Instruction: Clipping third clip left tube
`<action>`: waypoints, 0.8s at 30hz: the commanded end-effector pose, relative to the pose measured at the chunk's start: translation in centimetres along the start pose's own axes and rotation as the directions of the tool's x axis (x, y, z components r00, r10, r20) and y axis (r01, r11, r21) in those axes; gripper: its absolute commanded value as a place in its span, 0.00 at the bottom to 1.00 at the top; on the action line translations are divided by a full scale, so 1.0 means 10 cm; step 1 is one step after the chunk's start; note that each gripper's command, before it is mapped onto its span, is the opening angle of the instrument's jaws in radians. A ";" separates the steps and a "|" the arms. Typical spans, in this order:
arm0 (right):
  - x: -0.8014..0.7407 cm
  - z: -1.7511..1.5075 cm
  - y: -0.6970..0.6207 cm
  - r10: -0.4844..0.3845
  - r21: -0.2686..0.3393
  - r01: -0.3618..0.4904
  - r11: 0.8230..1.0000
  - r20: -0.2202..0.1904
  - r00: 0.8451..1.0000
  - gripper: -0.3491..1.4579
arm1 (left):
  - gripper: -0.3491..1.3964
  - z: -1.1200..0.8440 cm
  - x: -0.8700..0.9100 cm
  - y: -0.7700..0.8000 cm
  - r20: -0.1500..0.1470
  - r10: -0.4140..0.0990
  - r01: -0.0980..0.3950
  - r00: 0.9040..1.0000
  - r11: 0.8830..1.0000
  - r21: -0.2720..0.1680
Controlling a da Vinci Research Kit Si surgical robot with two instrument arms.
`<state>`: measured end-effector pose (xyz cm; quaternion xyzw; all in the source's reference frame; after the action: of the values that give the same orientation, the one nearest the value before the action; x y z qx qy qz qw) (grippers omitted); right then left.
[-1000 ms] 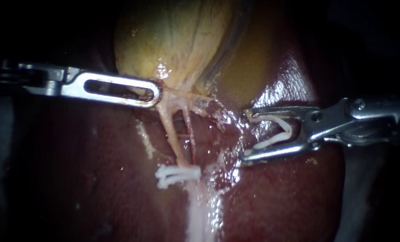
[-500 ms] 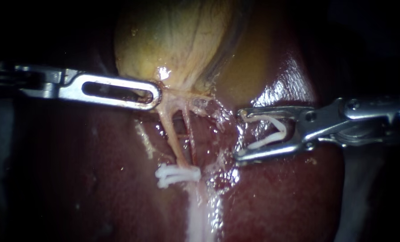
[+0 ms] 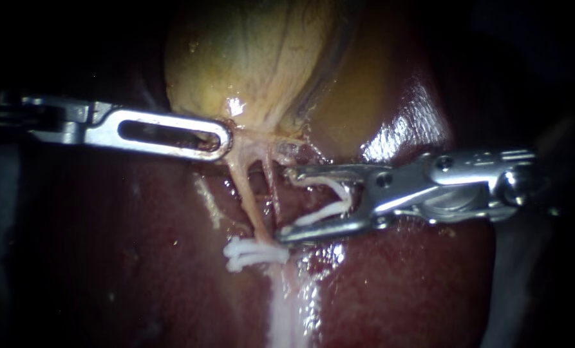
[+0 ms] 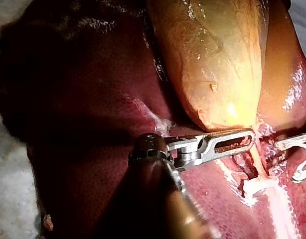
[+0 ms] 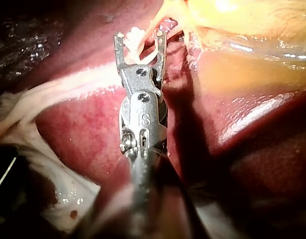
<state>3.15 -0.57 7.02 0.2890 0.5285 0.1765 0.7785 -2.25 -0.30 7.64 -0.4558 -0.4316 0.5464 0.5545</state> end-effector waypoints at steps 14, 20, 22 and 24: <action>-0.025 0.051 0.015 0.021 0.017 -0.021 1.000 0.032 0.999 0.47 | 0.00 0.001 -0.004 0.008 -0.003 -0.001 0.001 1.000 1.000 0.003; -0.028 0.074 0.016 0.030 0.043 -0.032 0.999 0.036 0.999 0.47 | 0.00 0.001 -0.005 0.009 -0.001 -0.001 0.001 1.000 1.000 0.001; -0.029 0.080 0.016 0.031 0.051 -0.033 0.998 0.037 0.999 0.47 | 0.00 0.001 -0.005 0.009 -0.001 -0.001 0.001 1.000 1.000 0.001; -0.029 0.086 0.016 0.035 0.051 -0.037 0.998 0.037 0.999 0.47 | 0.00 0.001 -0.005 0.009 -0.001 -0.001 0.001 1.000 1.000 0.001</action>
<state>3.86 -0.85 7.57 0.3222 0.5131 0.1718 0.7768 -2.29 -0.35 7.55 -0.4558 -0.4309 0.5460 0.5554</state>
